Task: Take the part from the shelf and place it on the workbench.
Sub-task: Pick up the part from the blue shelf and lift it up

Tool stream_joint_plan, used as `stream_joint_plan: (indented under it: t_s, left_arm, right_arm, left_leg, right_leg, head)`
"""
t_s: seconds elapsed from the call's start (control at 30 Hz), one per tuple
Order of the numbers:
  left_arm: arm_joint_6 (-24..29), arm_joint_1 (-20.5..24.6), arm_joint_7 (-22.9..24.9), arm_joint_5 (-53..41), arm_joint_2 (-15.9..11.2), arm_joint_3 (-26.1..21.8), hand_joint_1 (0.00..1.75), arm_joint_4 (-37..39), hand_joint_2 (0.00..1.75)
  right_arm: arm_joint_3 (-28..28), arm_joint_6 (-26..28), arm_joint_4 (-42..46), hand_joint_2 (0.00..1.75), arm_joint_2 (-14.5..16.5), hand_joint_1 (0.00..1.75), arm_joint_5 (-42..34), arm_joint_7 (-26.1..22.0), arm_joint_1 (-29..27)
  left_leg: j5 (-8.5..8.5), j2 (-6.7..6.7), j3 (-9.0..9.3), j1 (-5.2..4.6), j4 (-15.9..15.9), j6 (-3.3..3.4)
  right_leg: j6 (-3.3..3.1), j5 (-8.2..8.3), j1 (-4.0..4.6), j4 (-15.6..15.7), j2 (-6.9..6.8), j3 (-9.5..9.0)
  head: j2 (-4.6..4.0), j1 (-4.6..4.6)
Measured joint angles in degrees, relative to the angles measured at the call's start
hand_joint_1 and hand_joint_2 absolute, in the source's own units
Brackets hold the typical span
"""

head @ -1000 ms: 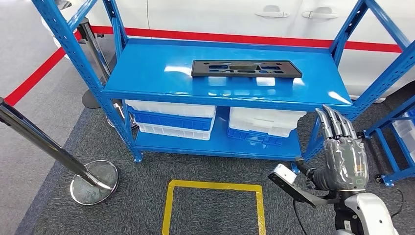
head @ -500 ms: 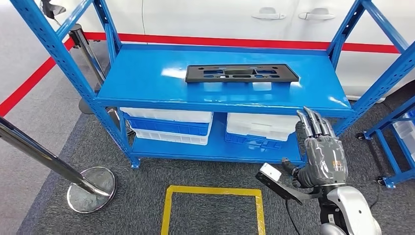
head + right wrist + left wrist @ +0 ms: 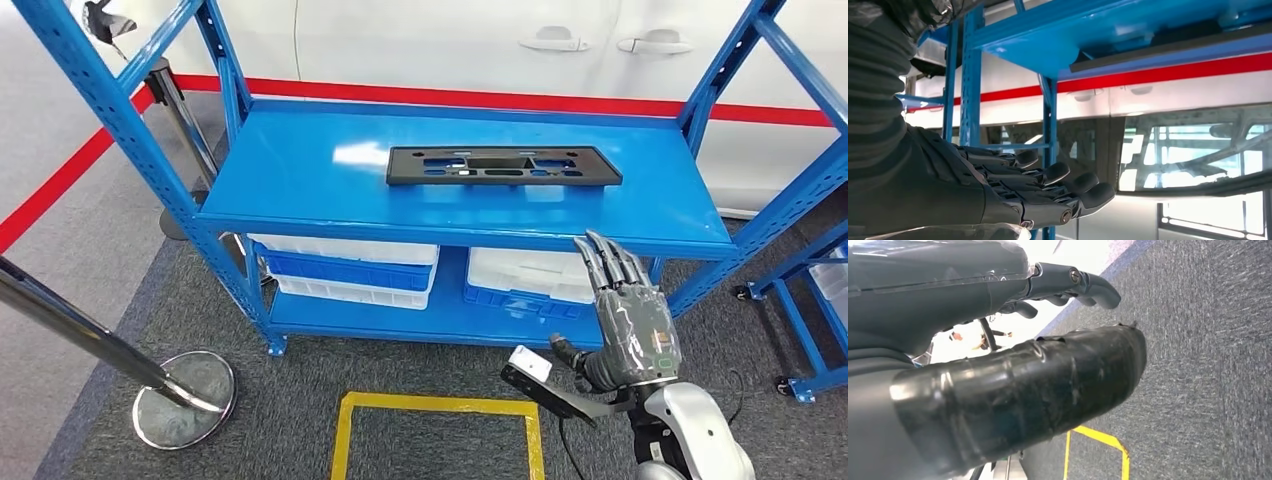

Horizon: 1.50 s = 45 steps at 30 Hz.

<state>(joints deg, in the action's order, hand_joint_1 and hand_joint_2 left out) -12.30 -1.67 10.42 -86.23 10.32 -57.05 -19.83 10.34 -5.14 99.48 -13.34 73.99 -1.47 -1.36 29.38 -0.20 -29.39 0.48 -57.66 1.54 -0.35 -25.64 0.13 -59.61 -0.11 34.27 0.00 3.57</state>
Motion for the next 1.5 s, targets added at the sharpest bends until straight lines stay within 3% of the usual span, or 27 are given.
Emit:
stream_joint_plan:
  t_s: [0.1,0.17,0.27,0.3,0.33,0.4,0.47,0.63,0.7,0.8,0.83,0.87,0.93,1.0,1.07,1.13,1.17,1.2,1.27,1.33,1.37,1.4,1.47,1.5]
  left_arm:
    - [-0.03,0.23,-0.11,0.00,-0.01,0.06,0.00,0.20,0.00]
    - [-0.04,0.40,-0.20,0.00,-0.05,0.20,0.00,0.34,0.00]
    - [-0.04,0.26,-0.21,0.00,-0.27,0.33,0.00,0.41,0.00]
    - [-0.04,0.17,-0.21,0.00,-0.33,0.34,0.00,0.43,0.00]
    - [-0.04,0.10,-0.21,0.00,-0.37,0.34,0.00,0.46,0.00]
    - [-0.03,0.05,-0.22,0.00,-0.50,0.38,0.00,0.56,0.00]
    - [-0.05,0.09,-0.24,0.00,-0.67,0.45,0.00,0.71,0.00]
    - [-0.14,0.07,-0.20,0.00,-0.79,1.22,0.00,0.90,0.00]
    - [-0.16,0.11,-0.19,0.00,-0.84,1.44,0.00,0.95,0.00]
    - [-0.16,0.16,-0.21,0.00,-0.98,1.74,0.00,1.00,0.00]
    - [-0.16,0.13,-0.21,0.00,-1.03,1.82,0.00,1.04,0.00]
    - [-0.15,0.11,-0.22,0.00,-1.07,1.88,0.00,1.10,0.00]
    - [-0.14,0.02,-0.22,0.00,-1.11,2.14,0.00,1.27,0.00]
    - [-0.15,0.07,-0.23,0.00,-1.14,2.47,0.00,1.49,0.00]
    - [-0.17,0.28,-0.23,0.00,-1.17,2.69,0.00,1.64,0.00]
    - [-0.18,0.47,-0.22,0.00,-1.15,2.84,0.00,1.74,0.00]
    - [-0.20,0.58,-0.21,0.00,-1.12,2.92,0.00,1.82,0.00]
    - [-0.21,0.71,-0.21,0.00,-1.13,3.01,0.00,1.90,0.00]
    - [-0.22,0.80,-0.20,0.00,-1.36,3.14,0.00,2.02,0.00]
    - [-0.21,0.63,-0.19,0.00,-1.62,3.19,0.00,2.07,0.00]
    - [-0.20,0.52,-0.19,0.00,-1.67,3.19,0.00,2.10,0.00]
    - [-0.20,0.45,-0.19,0.00,-1.68,3.20,0.00,2.13,0.00]
    - [-0.18,0.29,-0.20,0.00,-1.73,3.20,0.00,2.21,0.00]
    - [-0.16,0.28,-0.21,0.00,-1.76,3.20,0.00,2.26,0.00]
  right_arm:
    - [0.75,-0.07,0.03,1.75,0.46,0.00,-0.62,0.07,0.12]
    - [1.10,-0.22,0.07,1.75,0.77,0.00,-1.13,0.26,0.42]
    - [1.59,-0.66,-0.08,1.75,1.16,0.00,-1.53,0.51,0.79]
    - [1.70,-0.82,-0.19,1.75,1.26,0.00,-1.53,0.60,0.79]
    - [1.78,-0.96,-0.32,1.75,1.31,0.00,-1.41,0.70,0.82]
    - [1.98,-1.09,-0.67,1.75,1.38,0.00,-0.92,1.07,0.98]
    - [2.17,-1.10,-1.04,1.75,1.43,0.00,-0.58,1.34,1.27]
    - [2.28,-1.11,-1.71,1.75,1.47,0.00,-0.10,1.56,2.06]
    - [2.41,-1.19,-2.12,1.75,1.50,0.00,0.22,1.62,2.75]
    - [2.92,-1.42,-2.96,1.75,1.56,0.00,0.81,1.78,3.21]
    - [3.18,-1.48,-3.30,1.75,1.61,0.00,1.12,1.88,3.30]
    - [3.42,-1.51,-3.60,1.75,1.65,0.00,1.42,2.00,3.43]
    - [3.83,-1.57,-4.17,1.75,1.71,0.00,1.93,2.27,3.72]
    - [4.17,-1.69,-4.69,1.75,1.77,0.00,2.19,2.43,4.04]
    - [4.45,-1.80,-5.04,1.75,1.85,0.00,2.33,2.49,4.43]
    - [4.67,-1.79,-5.19,1.75,2.02,0.00,2.42,2.50,4.90]
    - [4.75,-1.78,-5.29,1.75,2.13,0.00,2.46,2.51,5.19]
    - [4.86,-1.77,-5.41,1.75,2.24,0.00,2.51,2.51,5.42]
    - [5.06,-1.78,-5.81,1.75,2.41,0.00,2.56,2.53,5.64]
    - [5.26,-1.79,-6.25,1.75,2.59,0.00,2.57,2.54,5.63]
    - [5.36,-1.79,-6.44,1.75,2.67,0.00,2.58,2.54,5.62]
    - [5.48,-1.79,-6.59,1.75,2.71,0.00,2.60,2.54,5.62]
    - [5.70,-1.79,-6.82,1.75,2.76,0.00,2.67,2.54,5.60]
    - [5.80,-1.80,-6.92,1.75,2.78,0.00,2.71,2.54,5.62]
  left_leg:
    - [0.66,0.29,0.28,0.08,-0.16,-0.93]
    - [2.14,0.34,-0.91,0.12,-3.49,-1.47]
    - [5.38,0.29,-7.69,0.22,-14.66,-2.02]
    - [5.19,0.29,-9.52,0.23,-16.69,-2.12]
    - [3.93,0.30,-10.32,0.24,-16.67,-2.16]
    - [-1.23,0.30,-8.70,0.24,-10.29,-1.97]
    - [-4.15,0.24,-6.02,-0.02,-3.61,-1.47]
    - [-3.10,0.02,-3.62,-0.06,-0.28,0.45]
    - [-2.66,0.04,-2.43,0.02,0.23,1.06]
    - [-1.54,-0.04,-1.20,-0.13,0.29,1.38]
    - [-1.01,-0.09,-0.58,-0.19,0.28,1.31]
    - [-0.45,-0.14,0.19,-0.25,0.28,1.22]
    - [0.92,-0.15,2.06,-0.39,0.33,1.00]
    - [2.03,-0.20,3.10,-0.36,0.49,0.53]
    - [2.32,-0.13,3.52,-0.18,0.27,-0.15]
    - [2.37,0.07,3.62,0.02,-1.07,-0.64]
    - [2.49,0.08,2.84,0.09,-2.89,-0.86]
    - [3.08,0.06,1.32,0.15,-5.66,-1.06]
    - [5.52,0.03,-3.48,0.23,-12.51,-1.51]
    - [7.60,0.05,-7.41,0.26,-15.74,-1.82]
    - [6.94,0.05,-8.12,0.26,-14.70,-1.89]
    - [4.65,0.06,-7.97,0.27,-11.89,-1.91]
    - [-1.47,0.07,-6.84,0.19,-4.91,-1.76]
    - [-3.12,0.10,-6.35,0.06,-2.72,-1.47]
  right_leg:
    - [-0.68,-0.57,0.08,1.05,0.25,-0.79]
    - [-1.35,-0.89,-0.24,1.73,0.22,-1.90]
    - [-1.98,-1.86,-0.23,1.90,0.14,-3.14]
    - [-1.98,-2.26,-0.23,1.90,0.19,-3.59]
    - [-1.93,-2.65,-0.24,1.89,0.26,-4.10]
    - [-1.62,-3.69,-0.29,1.89,0.39,-5.47]
    - [-0.99,-4.77,-0.15,1.85,0.47,-6.32]
    - [0.47,-5.49,-0.10,0.96,0.45,-7.00]
    - [0.88,-7.31,-0.32,-3.67,0.37,-4.55]
    - [1.17,-10.35,-0.53,-13.14,0.36,2.58]
    - [1.14,-9.94,-0.56,-13.63,0.36,3.97]
    - [1.04,-8.50,-0.55,-12.30,0.35,4.39]
    - [0.38,-2.85,-0.32,-5.76,0.33,3.30]
    - [-0.46,0.93,0.27,-0.95,0.11,2.37]
    - [-1.08,1.07,0.81,0.19,0.07,2.03]
    - [-1.73,0.88,0.67,1.14,0.30,0.63]
    - [-2.07,0.69,0.54,1.55,0.29,-0.22]
    - [-2.32,0.44,0.36,1.92,0.28,-1.01]
    - [-2.52,-0.37,0.29,2.10,0.23,-2.06]
    - [-2.34,-1.38,0.14,2.09,0.43,-3.15]
    - [-2.18,-1.95,0.03,2.08,0.56,-3.89]
    - [-1.97,-2.58,-0.08,2.08,0.65,-4.74]
    - [-1.39,-3.89,-0.19,1.95,0.75,-6.37]
    - [-1.02,-4.45,-0.16,1.90,0.81,-6.77]
  head:
    - [0.01,0.02]
    - [0.01,0.08]
    - [0.00,0.15]
    - [0.00,0.16]
    - [0.00,0.15]
    - [0.00,0.15]
    - [0.01,0.15]
    - [0.02,0.07]
    - [0.02,0.04]
    - [0.01,0.03]
    - [0.02,0.03]
    - [0.01,0.03]
    - [0.01,0.08]
    - [0.01,0.21]
    - [0.01,0.25]
    - [0.01,0.19]
    - [0.01,0.23]
    - [0.01,0.26]
    - [0.02,0.34]
    - [0.02,0.35]
    - [0.01,0.35]
    - [0.01,0.34]
    - [0.00,0.32]
    - [0.00,0.32]
